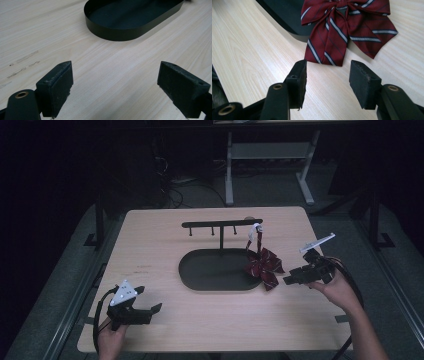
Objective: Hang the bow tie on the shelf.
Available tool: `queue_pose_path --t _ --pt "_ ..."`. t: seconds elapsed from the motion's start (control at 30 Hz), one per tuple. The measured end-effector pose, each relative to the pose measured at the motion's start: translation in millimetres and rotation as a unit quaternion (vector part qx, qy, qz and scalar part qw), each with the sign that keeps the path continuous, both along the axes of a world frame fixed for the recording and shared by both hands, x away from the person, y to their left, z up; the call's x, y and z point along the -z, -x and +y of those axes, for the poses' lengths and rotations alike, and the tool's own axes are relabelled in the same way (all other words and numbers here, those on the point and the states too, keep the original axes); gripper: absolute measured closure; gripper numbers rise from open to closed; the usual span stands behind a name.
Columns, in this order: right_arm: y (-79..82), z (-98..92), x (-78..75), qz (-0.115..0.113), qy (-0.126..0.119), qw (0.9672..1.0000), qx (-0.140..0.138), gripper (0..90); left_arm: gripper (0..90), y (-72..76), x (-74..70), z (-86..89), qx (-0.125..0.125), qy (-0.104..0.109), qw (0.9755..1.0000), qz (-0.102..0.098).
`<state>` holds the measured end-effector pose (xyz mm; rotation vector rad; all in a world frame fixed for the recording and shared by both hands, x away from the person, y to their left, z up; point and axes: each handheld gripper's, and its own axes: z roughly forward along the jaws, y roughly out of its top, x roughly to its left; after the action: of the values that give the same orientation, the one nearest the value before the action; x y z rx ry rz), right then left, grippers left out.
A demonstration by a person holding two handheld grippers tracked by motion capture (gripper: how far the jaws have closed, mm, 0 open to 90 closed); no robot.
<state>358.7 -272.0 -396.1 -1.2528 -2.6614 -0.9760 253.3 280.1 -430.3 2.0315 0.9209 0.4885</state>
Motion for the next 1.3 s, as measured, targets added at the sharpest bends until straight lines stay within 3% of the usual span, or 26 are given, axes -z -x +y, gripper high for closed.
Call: queue_pose_path --t 0.63,0.87,1.3 --pt "29.4 -12.8 19.8 -0.006 -0.012 0.9999 0.01 47.9 13.1 0.6 0.3 -0.8 -0.002 0.004 1.0 0.001" --pt "37.4 -18.3 27.3 -0.004 -0.017 0.9997 0.016 47.8 13.1 -0.1 0.1 -0.7 0.003 -0.004 1.0 0.001" --pt "55.3 -18.7 38.5 -0.005 -0.03 0.9993 0.021 47.4 13.1 0.0 0.3 -1.4 0.004 -0.005 1.0 0.0"
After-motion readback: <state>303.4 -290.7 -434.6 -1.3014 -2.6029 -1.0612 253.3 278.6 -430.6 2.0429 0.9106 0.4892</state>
